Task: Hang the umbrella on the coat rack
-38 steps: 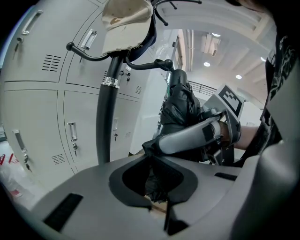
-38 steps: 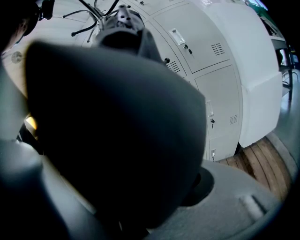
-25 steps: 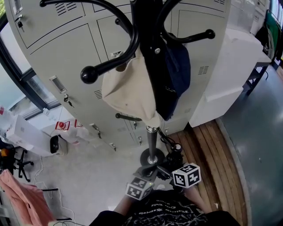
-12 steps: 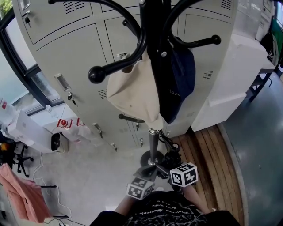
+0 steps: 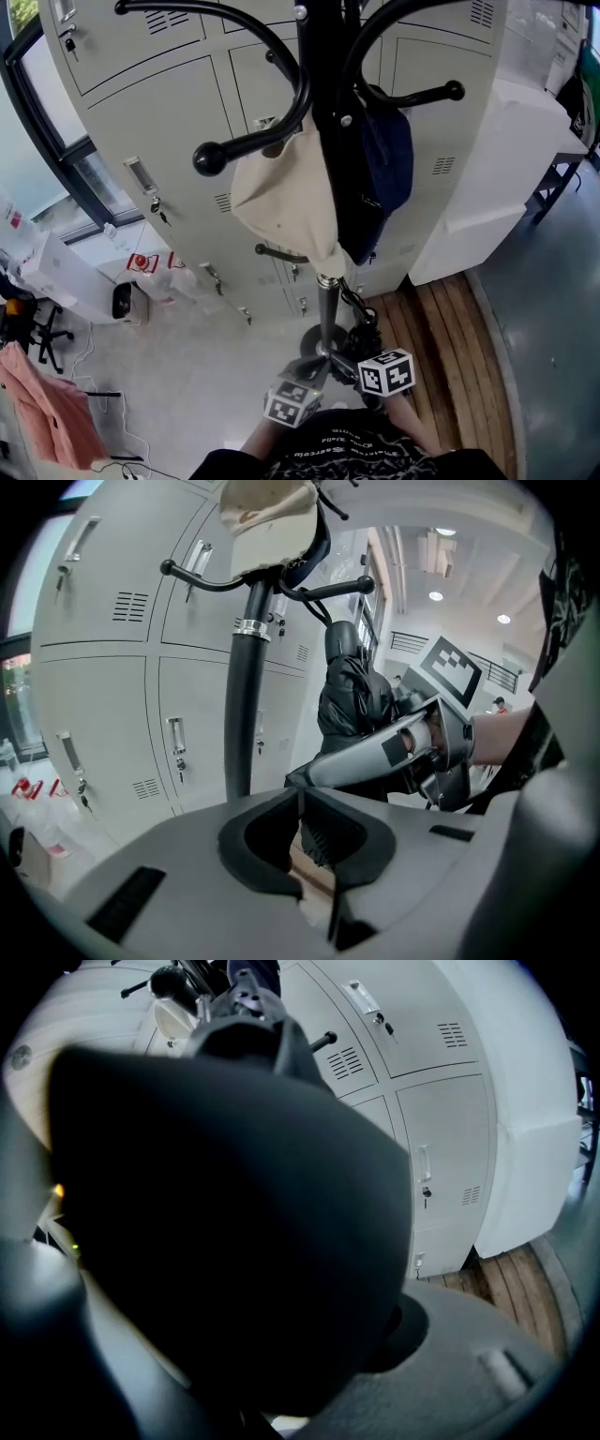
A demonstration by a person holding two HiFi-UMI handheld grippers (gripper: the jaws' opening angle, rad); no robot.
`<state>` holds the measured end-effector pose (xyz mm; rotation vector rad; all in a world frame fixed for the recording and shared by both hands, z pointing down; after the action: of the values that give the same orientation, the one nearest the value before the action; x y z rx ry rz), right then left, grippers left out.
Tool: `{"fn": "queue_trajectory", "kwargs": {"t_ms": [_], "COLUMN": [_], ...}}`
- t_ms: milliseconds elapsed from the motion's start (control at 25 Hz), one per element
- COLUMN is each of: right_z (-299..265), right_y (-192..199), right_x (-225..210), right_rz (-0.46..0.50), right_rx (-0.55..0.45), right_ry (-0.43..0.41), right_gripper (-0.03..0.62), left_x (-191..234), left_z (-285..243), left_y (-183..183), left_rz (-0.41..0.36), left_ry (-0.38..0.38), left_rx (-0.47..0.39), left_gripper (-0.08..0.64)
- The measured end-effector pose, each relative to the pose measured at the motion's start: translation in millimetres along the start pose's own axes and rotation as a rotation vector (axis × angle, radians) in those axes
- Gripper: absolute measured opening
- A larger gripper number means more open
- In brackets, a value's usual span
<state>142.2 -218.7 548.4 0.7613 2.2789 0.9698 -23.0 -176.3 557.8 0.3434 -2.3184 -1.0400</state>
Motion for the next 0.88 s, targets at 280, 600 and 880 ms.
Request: {"fn": "queue_trajectory", "kwargs": {"t_ms": [280,600,880], "right_z": [-12,-29,-42], "right_y": [14,11,18], "right_x": [2,-3,-9], "right_rz": [0.015,0.044,0.072], "right_rx": [0.053,0.094,0.093], "right_ry": [-0.03,-0.105,-0.117], "right_gripper": [0.299,0.305,0.316], "left_x": [0,5,5], "left_z": [3,5,2], "left_y": [-1,-2,-1], "left_rz": [0.068,0.136,0.159], "left_ry": [-0.007,-0.026,-0.024], "left_rx": [-0.044,-0.059,-0.05], "left_gripper": [0.028,0.028,0.028]}}
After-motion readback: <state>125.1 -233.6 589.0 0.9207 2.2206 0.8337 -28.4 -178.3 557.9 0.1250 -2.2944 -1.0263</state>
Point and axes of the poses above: the fingertips, and each gripper's own axes: z backward along the fingers, x to its left, y out of its underside, the point moved 10 cm from there along z, backward along the fingers, and after that the axes turned 14 degrees about z, right-handed, at the moved point
